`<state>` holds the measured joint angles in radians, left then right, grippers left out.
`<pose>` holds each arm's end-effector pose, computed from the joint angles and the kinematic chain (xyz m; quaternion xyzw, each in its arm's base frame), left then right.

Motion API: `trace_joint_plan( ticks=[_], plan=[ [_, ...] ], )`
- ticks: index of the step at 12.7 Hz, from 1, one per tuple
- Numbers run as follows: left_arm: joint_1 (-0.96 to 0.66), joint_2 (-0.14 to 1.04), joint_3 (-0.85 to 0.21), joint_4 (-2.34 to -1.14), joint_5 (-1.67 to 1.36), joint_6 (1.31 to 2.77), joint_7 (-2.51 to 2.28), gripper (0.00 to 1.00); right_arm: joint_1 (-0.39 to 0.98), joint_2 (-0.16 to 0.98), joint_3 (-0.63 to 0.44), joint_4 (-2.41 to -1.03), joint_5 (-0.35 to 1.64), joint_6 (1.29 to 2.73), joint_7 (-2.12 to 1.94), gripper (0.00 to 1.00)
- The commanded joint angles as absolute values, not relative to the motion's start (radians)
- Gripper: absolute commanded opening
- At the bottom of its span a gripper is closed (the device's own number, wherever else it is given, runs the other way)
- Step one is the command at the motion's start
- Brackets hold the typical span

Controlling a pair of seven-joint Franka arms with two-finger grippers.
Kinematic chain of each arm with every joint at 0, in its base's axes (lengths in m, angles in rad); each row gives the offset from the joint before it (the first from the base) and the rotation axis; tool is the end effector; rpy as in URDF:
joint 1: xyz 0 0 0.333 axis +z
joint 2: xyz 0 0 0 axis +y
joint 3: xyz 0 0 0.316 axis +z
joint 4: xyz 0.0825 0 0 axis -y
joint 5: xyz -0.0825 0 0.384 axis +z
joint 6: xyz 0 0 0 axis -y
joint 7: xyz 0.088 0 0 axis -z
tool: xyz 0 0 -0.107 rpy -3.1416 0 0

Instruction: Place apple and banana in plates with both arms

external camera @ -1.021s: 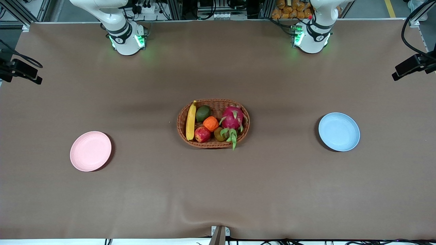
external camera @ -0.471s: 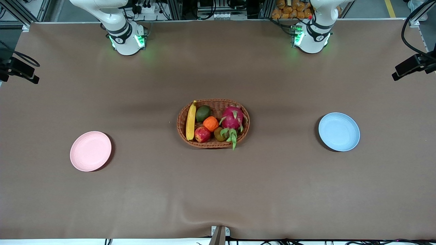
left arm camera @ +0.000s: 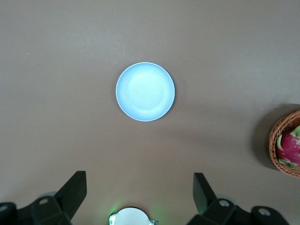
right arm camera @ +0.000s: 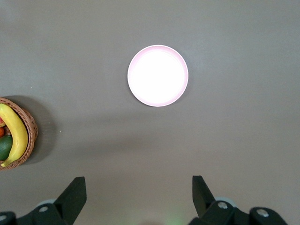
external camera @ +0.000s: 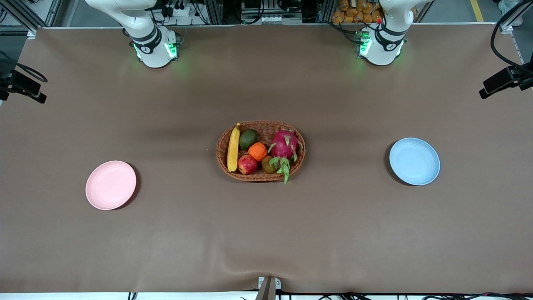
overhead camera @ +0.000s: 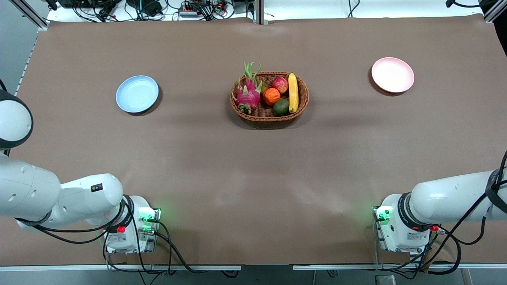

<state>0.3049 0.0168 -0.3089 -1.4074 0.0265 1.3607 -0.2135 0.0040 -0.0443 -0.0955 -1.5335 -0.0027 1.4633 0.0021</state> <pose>0.5364 0.0029 0.6734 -0.9937 -0.1068 0.0300 0.0138 0.5273 -0.0500 0.6565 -0.9988 0.0468 0.0130 0.0013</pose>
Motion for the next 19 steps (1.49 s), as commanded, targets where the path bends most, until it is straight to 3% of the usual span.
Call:
trace_joint_plan(
  ticks=[1,19],
  plan=[
    [0.310,0.020,-0.310,-1.391,0.031,1.342,-0.199,1.00,0.005,-0.041,-0.095,-1.519,-0.014,1.463,0.003,1.00],
    [0.290,0.032,-0.316,-1.399,0.032,1.341,-0.203,1.00,0.003,-0.041,-0.095,-1.511,-0.012,1.463,0.014,1.00]
  ],
)
